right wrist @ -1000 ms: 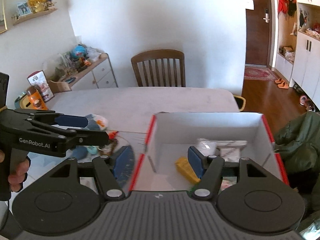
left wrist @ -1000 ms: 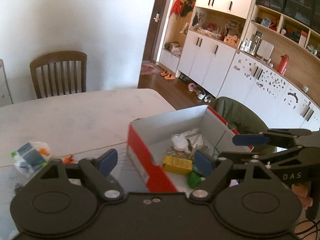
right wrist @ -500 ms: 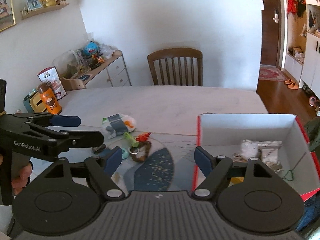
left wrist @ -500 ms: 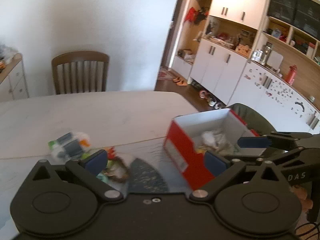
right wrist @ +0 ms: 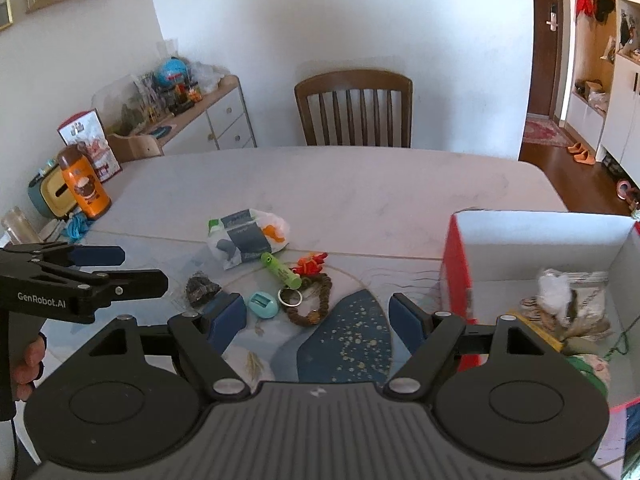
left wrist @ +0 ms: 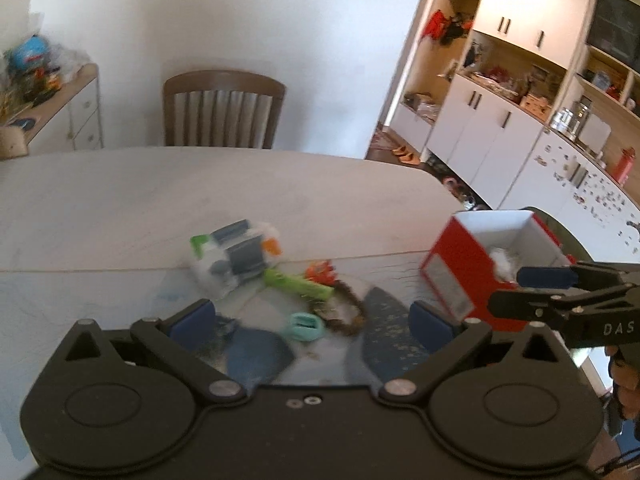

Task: Organize objects
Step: 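Withdraw both grippers from the box back toward the table items, then grasp the teal plastic case with the right gripper while the left gripper grasps the black bag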

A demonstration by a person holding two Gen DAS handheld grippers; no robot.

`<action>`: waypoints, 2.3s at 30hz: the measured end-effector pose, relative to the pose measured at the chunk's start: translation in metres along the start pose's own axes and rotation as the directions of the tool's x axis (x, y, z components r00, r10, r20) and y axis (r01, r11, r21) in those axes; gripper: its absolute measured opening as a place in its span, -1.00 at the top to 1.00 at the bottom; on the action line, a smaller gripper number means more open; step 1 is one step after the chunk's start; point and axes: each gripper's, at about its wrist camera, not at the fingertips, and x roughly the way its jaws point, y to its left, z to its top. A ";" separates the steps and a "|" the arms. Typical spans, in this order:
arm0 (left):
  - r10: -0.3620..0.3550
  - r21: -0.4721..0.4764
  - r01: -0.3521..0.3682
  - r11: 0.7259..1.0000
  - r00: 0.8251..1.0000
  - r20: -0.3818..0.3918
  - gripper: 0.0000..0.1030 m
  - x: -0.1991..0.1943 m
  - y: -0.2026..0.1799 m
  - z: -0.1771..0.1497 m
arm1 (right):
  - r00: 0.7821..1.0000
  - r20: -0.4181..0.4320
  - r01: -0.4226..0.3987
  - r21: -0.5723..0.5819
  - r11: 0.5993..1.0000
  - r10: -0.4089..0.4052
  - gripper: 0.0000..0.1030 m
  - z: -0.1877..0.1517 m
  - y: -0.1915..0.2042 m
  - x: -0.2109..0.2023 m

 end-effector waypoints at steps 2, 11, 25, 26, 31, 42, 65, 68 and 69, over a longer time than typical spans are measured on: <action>0.024 -0.012 -0.024 1.000 1.000 0.011 -0.99 0.005 0.012 -0.002 | 1.000 -0.012 -0.003 -0.011 1.000 0.003 -0.54 -0.001 0.007 0.011; 0.105 -0.077 -0.107 0.991 0.994 -0.032 -0.99 0.039 0.058 -0.012 | 0.997 -0.076 -0.002 -0.070 0.998 -0.003 -0.54 -0.005 0.038 0.064; 0.089 -0.080 -0.094 0.992 0.994 -0.070 -0.99 0.086 0.085 -0.025 | 0.986 -0.161 -0.057 -0.162 0.985 0.031 -0.54 -0.015 0.072 0.137; 0.081 -0.087 -0.088 0.992 0.994 -0.074 -0.99 0.089 0.087 -0.026 | 0.986 -0.164 -0.060 -0.168 0.984 0.032 -0.54 -0.016 0.075 0.141; 0.070 -0.098 -0.078 0.992 0.994 -0.088 -0.98 0.097 0.094 -0.029 | 0.979 -0.198 -0.081 -0.146 0.986 0.051 -0.40 -0.017 0.077 0.160; 0.028 -0.080 -0.036 0.996 0.995 -0.098 -0.65 0.108 0.096 -0.032 | 0.973 -0.224 -0.077 -0.108 0.991 0.052 -0.25 -0.015 0.070 0.181; 0.026 -0.055 -0.031 0.998 0.996 -0.089 0.38 0.082 0.076 -0.030 | 0.978 -0.205 -0.050 -0.110 0.993 0.026 0.26 -0.011 0.074 0.167; -0.008 -0.100 -0.001 0.995 0.996 -0.087 0.38 0.073 0.071 -0.027 | 0.979 -0.199 -0.058 -0.090 0.994 0.039 0.26 -0.009 0.072 0.153; -0.008 -0.096 0.000 0.995 0.997 -0.081 0.38 0.069 0.067 -0.026 | 0.980 -0.194 -0.062 -0.083 0.995 0.044 0.26 -0.009 0.071 0.148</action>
